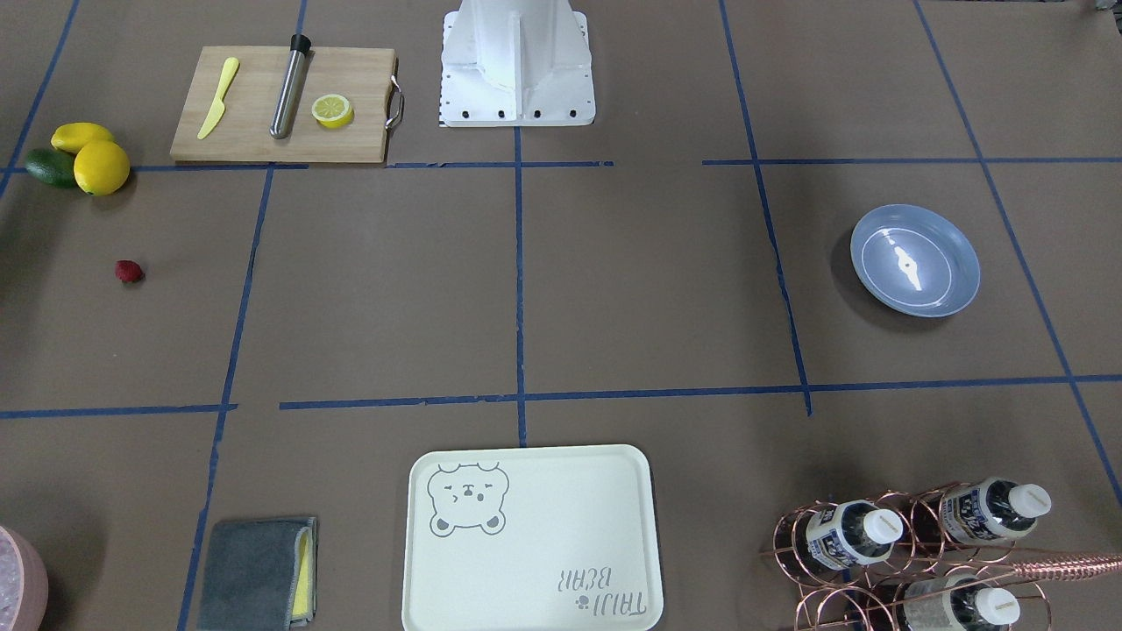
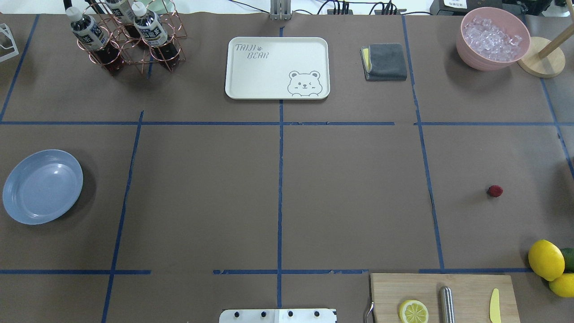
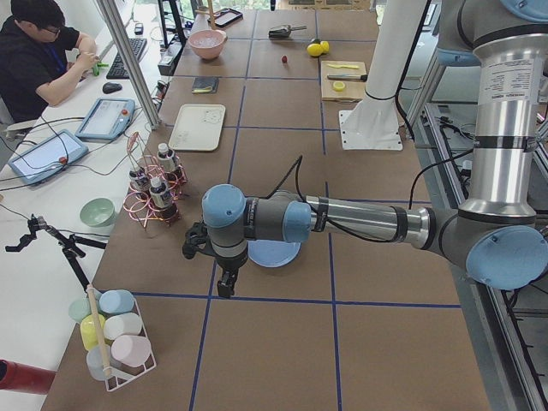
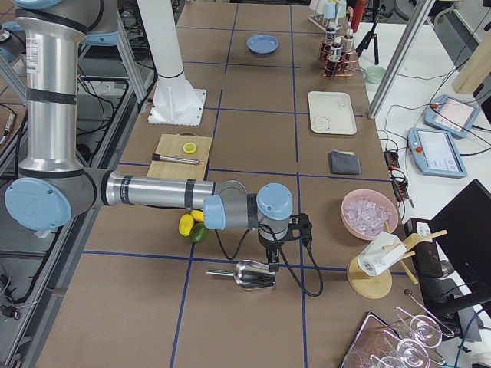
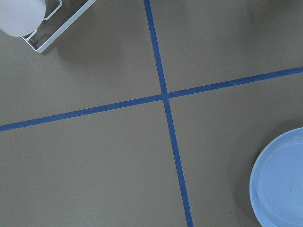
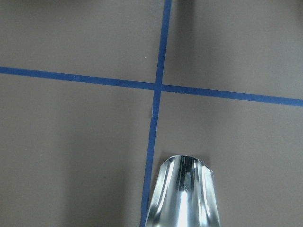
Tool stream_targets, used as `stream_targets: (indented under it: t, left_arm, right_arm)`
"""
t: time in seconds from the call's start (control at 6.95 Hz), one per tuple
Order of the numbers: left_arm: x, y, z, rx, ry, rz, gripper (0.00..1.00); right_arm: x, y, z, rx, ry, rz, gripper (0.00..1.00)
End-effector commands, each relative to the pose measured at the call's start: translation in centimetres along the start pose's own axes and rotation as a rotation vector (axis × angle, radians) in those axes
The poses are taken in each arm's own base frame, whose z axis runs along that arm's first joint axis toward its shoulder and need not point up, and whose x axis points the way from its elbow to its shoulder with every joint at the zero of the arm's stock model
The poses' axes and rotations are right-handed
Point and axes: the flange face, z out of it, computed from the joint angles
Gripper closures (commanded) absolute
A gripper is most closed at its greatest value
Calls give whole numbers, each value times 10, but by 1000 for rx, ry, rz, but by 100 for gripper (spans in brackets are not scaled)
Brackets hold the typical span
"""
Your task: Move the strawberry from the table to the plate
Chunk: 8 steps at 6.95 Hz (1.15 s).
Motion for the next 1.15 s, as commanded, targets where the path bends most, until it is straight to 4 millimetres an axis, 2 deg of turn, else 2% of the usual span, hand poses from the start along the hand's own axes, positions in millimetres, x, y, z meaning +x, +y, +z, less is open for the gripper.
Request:
stream_targets:
  t: [0.0, 0.29, 0.58, 0.72, 0.86, 1.01]
  left_arm:
    - [1, -3, -1, 3, 0, 4, 0]
    - [8, -4, -11, 22, -11, 17, 0]
    - [16, -12, -18, 61, -21, 63, 0]
    - [26, -29, -28, 141, -29, 136, 0]
    - [35, -44, -40, 295, -55, 284, 0]
    - [33, -47, -38, 390, -63, 375, 0]
  right_arm:
    - [-6, -5, -5, 11, -16, -8, 0]
    - [-24, -20, -24, 131, -10, -120, 0]
    - [-28, -20, -22, 141, -47, -88, 0]
    - [-30, -22, -24, 145, -53, -63, 0]
    - [-32, -22, -25, 146, -62, -62, 0]
    - [-37, -22, -27, 145, -94, -67, 0]
